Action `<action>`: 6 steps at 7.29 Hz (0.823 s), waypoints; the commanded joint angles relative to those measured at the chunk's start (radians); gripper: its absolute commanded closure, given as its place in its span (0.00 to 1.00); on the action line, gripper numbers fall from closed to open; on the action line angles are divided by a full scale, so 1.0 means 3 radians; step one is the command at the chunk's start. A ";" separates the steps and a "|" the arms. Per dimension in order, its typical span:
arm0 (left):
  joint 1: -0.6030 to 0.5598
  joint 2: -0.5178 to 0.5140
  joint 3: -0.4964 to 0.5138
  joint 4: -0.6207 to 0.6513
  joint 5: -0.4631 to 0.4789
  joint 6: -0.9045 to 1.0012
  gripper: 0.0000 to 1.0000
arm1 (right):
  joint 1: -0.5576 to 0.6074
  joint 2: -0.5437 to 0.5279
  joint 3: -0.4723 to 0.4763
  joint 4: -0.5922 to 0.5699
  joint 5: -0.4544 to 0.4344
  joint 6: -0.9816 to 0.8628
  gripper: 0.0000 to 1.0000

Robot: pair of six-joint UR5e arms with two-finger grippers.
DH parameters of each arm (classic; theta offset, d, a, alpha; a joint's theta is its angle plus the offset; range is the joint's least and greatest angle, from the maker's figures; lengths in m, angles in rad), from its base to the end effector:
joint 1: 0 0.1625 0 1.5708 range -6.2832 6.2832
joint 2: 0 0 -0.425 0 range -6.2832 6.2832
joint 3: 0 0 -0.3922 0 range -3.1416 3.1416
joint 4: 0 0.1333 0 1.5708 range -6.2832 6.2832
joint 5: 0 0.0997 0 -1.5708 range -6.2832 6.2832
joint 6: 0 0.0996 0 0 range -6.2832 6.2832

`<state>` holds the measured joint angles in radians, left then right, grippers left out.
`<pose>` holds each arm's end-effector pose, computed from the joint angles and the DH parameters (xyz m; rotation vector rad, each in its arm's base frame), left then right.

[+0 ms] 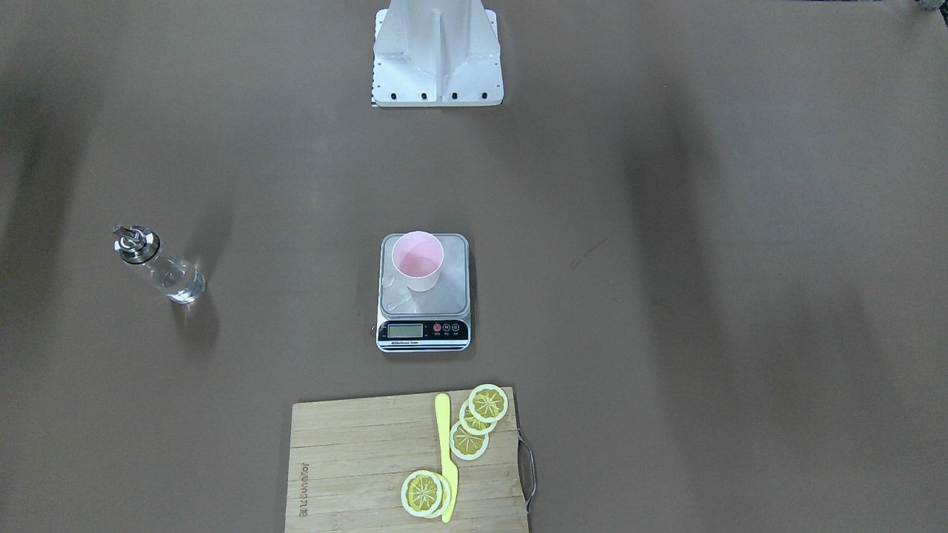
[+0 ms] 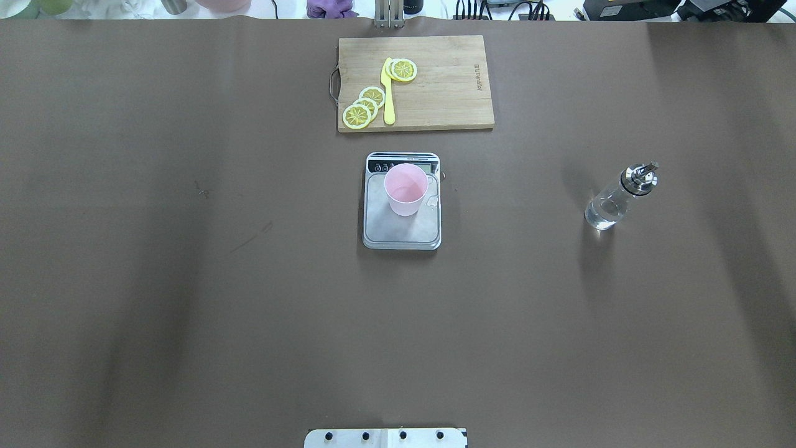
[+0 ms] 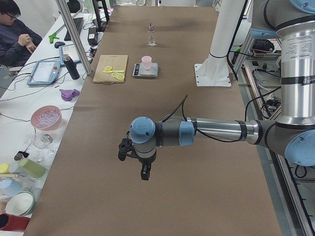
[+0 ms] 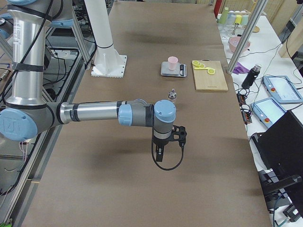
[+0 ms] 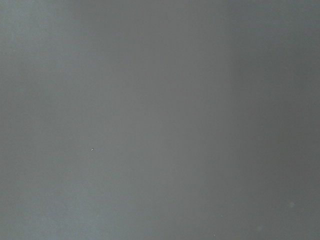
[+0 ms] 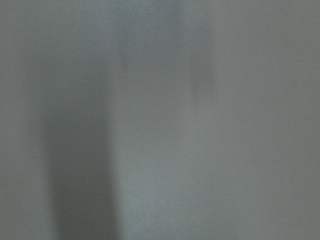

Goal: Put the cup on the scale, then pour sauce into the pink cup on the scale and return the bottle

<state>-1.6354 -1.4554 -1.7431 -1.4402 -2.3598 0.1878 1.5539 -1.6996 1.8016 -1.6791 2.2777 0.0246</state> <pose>-0.0907 -0.4319 0.6397 0.0300 0.7914 0.0876 0.0613 -0.4359 0.6204 -0.0207 -0.7066 0.0096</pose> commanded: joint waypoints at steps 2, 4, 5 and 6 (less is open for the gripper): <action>0.0001 -0.0001 0.0012 -0.0001 -0.0003 0.0013 0.02 | 0.0000 -0.0015 0.0008 0.0008 0.0001 0.0000 0.00; 0.0001 -0.0001 0.0012 0.0004 -0.0003 0.0013 0.02 | 0.0000 -0.0021 0.0013 0.0013 0.0001 0.0000 0.00; 0.0001 -0.0001 0.0012 0.0004 -0.0003 0.0013 0.02 | 0.0000 -0.0021 0.0028 0.0013 0.0001 0.0000 0.00; 0.0001 -0.0001 0.0012 0.0004 -0.0003 0.0013 0.02 | 0.0000 -0.0021 0.0028 0.0008 0.0001 0.0000 0.00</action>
<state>-1.6352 -1.4557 -1.7395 -1.4391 -2.3608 0.1917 1.5539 -1.7056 1.8084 -1.6756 2.2779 0.0246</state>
